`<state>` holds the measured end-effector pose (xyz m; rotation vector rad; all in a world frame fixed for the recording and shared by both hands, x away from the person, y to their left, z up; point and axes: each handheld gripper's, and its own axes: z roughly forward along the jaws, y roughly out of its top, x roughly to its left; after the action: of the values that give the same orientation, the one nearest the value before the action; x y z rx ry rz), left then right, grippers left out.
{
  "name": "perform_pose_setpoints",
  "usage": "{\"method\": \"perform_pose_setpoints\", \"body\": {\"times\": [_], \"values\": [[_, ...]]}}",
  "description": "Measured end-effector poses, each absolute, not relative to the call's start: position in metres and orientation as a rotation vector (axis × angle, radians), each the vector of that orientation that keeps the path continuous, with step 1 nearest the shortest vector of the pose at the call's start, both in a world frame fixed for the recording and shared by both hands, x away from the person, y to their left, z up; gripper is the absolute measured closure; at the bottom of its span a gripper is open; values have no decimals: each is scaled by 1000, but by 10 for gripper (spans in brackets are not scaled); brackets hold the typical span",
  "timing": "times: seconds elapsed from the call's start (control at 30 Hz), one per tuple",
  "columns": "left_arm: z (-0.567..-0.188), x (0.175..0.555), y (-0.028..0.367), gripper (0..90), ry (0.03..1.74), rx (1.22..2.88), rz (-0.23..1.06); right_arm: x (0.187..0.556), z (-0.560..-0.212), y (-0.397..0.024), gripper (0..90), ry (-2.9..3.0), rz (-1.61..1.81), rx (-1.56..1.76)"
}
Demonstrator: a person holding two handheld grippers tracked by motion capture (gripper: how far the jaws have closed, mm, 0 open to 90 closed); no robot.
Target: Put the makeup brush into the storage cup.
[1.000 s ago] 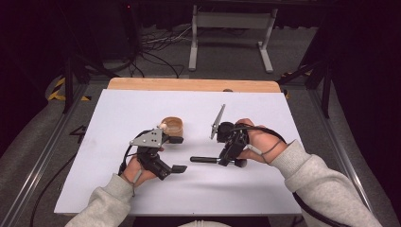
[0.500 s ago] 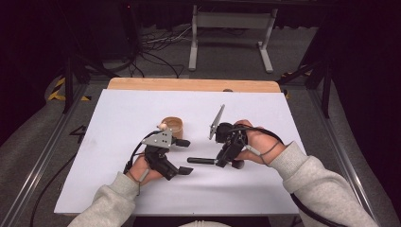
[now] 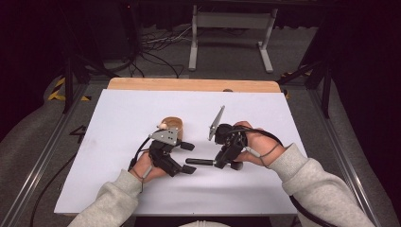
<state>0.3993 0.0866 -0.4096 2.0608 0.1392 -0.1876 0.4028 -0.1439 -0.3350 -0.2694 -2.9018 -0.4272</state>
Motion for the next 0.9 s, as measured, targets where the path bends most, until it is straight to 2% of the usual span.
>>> {"method": "perform_pose_setpoints", "body": {"times": [0.27, 0.63, 0.9], "values": [[-412, 400, 85, 259, 150, 2070, -204, 401, -335, -144, 713, -2909, -441, -272], [-413, 400, 85, 484, 121, 2076, -257, 401, -336, -140, 713, -2923, -437, -246], [-412, 399, 84, 582, 94, 2082, -269, 400, -335, -139, 713, -2924, -452, -228]]}}
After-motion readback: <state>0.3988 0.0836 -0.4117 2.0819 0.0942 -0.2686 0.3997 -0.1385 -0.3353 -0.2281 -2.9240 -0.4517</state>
